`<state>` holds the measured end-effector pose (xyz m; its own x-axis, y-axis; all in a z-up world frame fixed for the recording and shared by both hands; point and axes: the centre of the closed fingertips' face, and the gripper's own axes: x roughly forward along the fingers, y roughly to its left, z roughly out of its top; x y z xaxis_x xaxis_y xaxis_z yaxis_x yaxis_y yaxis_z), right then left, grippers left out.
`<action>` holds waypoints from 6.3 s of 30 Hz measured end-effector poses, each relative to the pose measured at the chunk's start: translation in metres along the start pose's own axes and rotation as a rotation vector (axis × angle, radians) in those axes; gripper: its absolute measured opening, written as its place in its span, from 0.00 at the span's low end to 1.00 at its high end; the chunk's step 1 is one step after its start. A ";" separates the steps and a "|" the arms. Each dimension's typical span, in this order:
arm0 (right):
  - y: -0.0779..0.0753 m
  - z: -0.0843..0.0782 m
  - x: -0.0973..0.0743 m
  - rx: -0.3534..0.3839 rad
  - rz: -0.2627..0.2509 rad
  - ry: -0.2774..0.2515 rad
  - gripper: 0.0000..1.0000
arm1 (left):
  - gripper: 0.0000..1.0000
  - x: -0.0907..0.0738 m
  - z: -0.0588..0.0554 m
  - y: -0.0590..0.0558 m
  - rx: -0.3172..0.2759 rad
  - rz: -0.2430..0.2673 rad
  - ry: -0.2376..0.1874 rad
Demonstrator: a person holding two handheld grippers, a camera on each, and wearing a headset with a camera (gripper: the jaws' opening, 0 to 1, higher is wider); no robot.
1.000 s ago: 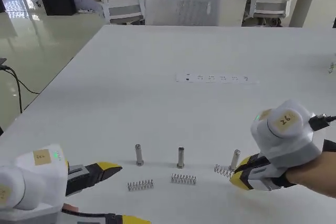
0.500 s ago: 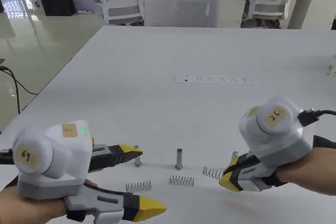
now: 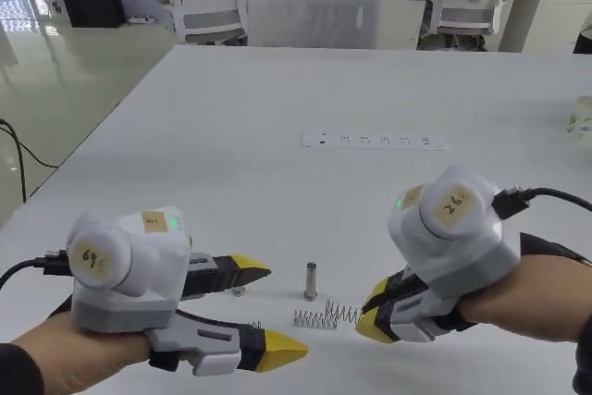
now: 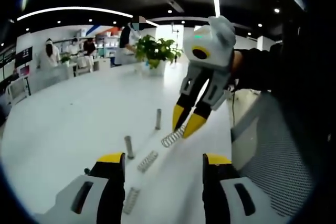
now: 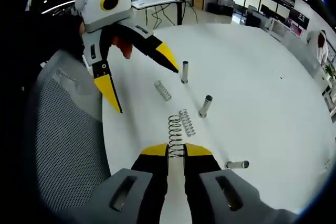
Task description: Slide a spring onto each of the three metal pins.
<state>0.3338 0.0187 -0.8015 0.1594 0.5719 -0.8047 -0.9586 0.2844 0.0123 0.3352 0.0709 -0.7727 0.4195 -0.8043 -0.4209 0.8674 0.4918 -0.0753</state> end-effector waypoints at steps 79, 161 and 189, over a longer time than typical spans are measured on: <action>0.054 0.005 0.004 0.048 0.264 -0.030 0.14 | 0.02 0.017 -0.034 -0.045 0.294 -0.154 0.121; 0.013 0.006 -0.021 0.001 0.114 0.003 0.09 | 0.18 -0.025 -0.041 -0.008 0.012 -0.019 0.037; -0.013 -0.015 -0.043 0.029 0.063 0.051 0.09 | 0.43 -0.062 -0.054 0.008 -0.093 0.164 -0.020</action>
<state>0.3354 -0.0213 -0.7762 0.0860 0.5498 -0.8309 -0.9589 0.2720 0.0807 0.3015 0.1423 -0.7961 0.5594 -0.7169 -0.4161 0.7587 0.6450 -0.0912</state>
